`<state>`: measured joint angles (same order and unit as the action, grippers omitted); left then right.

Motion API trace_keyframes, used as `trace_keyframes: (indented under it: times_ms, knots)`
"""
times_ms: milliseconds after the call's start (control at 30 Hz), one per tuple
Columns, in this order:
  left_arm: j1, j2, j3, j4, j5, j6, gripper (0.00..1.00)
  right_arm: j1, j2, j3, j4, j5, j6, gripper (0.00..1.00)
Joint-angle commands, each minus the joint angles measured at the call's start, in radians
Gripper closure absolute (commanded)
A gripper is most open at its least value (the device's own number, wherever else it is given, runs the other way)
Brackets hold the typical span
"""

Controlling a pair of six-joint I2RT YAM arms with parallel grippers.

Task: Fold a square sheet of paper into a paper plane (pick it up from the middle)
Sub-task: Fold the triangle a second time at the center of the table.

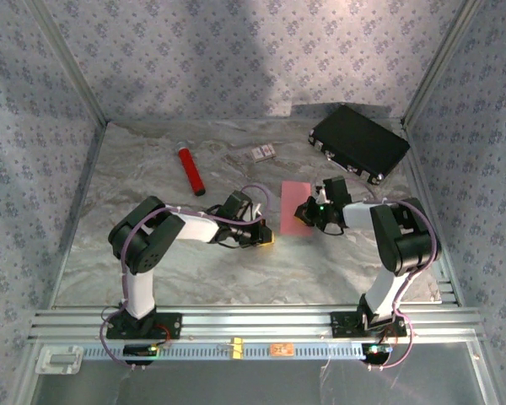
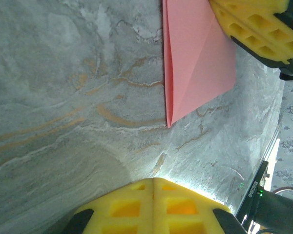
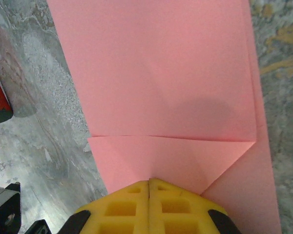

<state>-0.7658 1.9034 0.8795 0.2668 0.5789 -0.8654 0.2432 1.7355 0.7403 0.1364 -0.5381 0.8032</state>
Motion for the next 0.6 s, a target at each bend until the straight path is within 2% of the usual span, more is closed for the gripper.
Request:
trace_keyframes:
  times_ms: [0,267,567]
  knots:
    - [-0.003,-0.025,-0.049,-0.088,-0.038,-0.005,1.0,0.002,0.01,0.029,-0.062,-0.012,-0.035,0.96]
    - [-0.001,-0.144,-0.016,-0.085,-0.054,-0.016,1.0,0.067,-0.006,-0.014,-0.049,-0.05,-0.024,0.96]
    - [-0.004,-0.056,0.089,-0.069,0.009,-0.026,1.0,0.123,-0.038,-0.059,-0.02,-0.042,0.021,0.96]
